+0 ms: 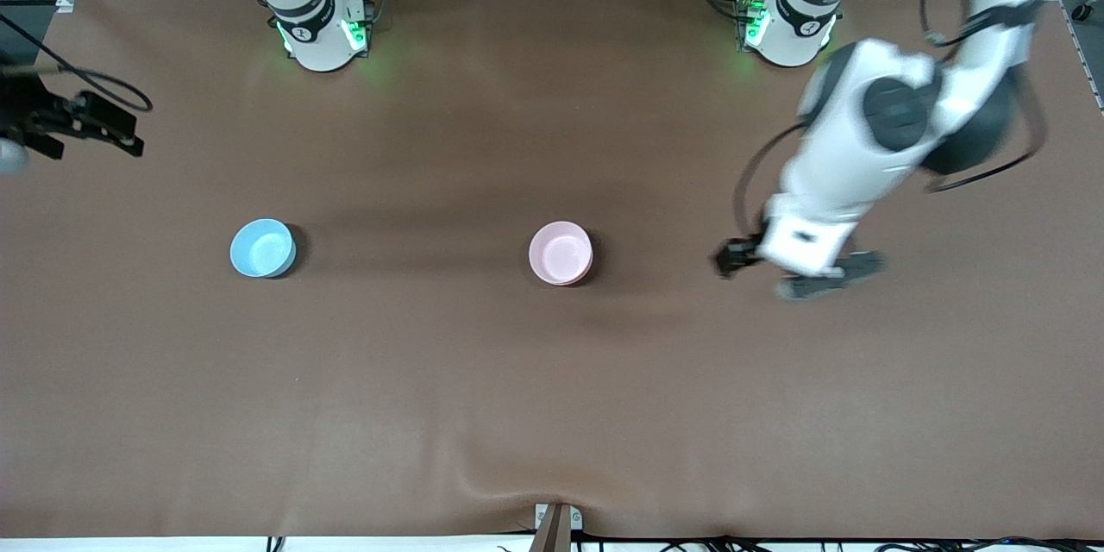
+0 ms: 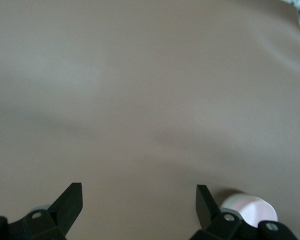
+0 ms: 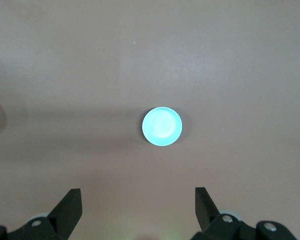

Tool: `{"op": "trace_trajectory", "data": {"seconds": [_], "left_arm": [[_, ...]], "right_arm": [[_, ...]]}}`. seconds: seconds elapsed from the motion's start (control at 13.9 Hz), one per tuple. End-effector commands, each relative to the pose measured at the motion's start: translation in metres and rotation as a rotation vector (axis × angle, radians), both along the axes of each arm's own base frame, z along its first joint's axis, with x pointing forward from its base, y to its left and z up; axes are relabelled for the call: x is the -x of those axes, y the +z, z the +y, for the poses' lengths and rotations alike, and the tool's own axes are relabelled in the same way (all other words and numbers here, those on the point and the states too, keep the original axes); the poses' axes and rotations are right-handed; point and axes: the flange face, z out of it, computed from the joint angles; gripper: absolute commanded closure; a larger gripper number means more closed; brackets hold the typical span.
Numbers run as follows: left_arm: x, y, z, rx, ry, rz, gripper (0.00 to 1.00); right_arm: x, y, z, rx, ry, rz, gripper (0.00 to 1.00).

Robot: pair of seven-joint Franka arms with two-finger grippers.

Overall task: Stack pink and blue bowls on white bowl
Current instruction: 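Withdraw the left gripper while the right gripper reaches the blue bowl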

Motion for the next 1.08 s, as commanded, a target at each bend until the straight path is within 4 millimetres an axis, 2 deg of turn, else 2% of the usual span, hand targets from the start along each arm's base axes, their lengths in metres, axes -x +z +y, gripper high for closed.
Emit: {"op": "trace_trajectory", "data": {"seconds": [0.0,0.07,0.29,0.36,0.43,0.5,0.65,0.72,0.79,1.01], "left_arm": [[0.007,0.05,0.044,-0.045,-0.064,-0.01,0.0],[0.011,0.072,0.064,-0.06,-0.059,0.006,0.0],[0.035,0.111,0.086,-0.094,-0.049,0.059,0.0],[0.042,0.119,0.089,-0.108,-0.068,0.054,0.0],[0.041,0.122,0.103,-0.114,-0.061,0.056,0.0],[0.043,0.127,0.126,-0.111,-0.058,0.065,0.0],[0.046,0.137,0.159,-0.066,-0.132,0.067,0.0],[0.047,0.14,0.177,-0.039,-0.132,0.065,0.0],[0.052,0.144,0.186,-0.029,-0.14,0.07,0.0],[0.057,0.146,0.18,-0.032,-0.164,0.086,0.0]], "right_arm": [[-0.019,-0.022,-0.006,0.028,0.004,0.034,0.0],[-0.028,-0.042,-0.007,0.028,0.003,0.066,0.0],[-0.043,-0.076,-0.017,0.008,-0.016,0.095,0.0],[-0.043,-0.088,-0.018,0.006,-0.017,0.114,0.0],[-0.042,-0.107,-0.022,0.005,-0.024,0.134,0.0],[-0.04,-0.132,-0.032,-0.001,-0.04,0.149,0.0],[-0.033,-0.173,-0.044,-0.04,-0.072,0.152,0.0],[-0.031,-0.192,-0.045,-0.04,-0.066,0.144,0.0],[-0.028,-0.214,-0.047,-0.044,-0.035,0.13,0.0],[-0.013,-0.267,-0.072,-0.056,0.025,0.084,0.0]]}}
